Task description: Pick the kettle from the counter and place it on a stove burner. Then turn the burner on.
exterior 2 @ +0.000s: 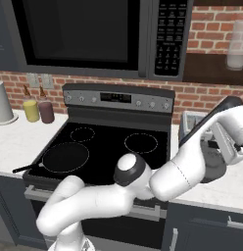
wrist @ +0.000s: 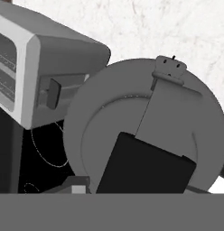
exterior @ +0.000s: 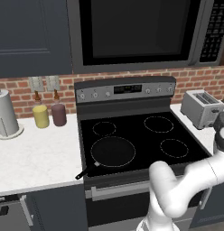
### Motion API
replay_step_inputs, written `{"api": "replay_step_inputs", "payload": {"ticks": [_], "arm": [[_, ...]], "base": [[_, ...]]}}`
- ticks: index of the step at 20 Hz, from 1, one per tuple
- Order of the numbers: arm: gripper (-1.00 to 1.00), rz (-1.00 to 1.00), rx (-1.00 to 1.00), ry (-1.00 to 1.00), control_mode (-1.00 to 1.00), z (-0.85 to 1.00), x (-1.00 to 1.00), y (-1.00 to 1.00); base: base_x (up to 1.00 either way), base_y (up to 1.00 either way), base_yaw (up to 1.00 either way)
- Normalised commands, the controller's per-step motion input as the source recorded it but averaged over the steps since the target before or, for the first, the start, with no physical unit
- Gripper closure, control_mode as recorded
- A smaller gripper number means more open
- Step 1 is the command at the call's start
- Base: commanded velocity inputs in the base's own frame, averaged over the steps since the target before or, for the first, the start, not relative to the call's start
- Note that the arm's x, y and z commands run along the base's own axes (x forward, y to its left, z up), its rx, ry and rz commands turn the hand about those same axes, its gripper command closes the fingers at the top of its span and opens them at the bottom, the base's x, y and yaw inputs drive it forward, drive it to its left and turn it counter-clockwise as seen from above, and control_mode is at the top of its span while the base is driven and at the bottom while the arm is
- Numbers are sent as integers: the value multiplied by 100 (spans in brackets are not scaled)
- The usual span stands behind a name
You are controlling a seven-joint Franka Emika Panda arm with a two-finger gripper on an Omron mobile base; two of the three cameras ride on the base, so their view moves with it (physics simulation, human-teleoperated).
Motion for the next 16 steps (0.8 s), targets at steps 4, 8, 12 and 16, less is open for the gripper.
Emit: {"api": "replay_step_inputs", "payload": {"ticks": [4, 8, 12, 16], "arm": [[100, 0, 0, -12, -100, 31, -78, 100], [100, -2, -4, -7, -100, 27, -60, 100], [100, -5, -12, -6, -100, 11, -48, 100], [100, -9, -17, -11, -100, 0, -23, 100]], "base": [[0, 0, 0], [0, 0, 0], [0, 0, 0], [0, 0, 0]]}}
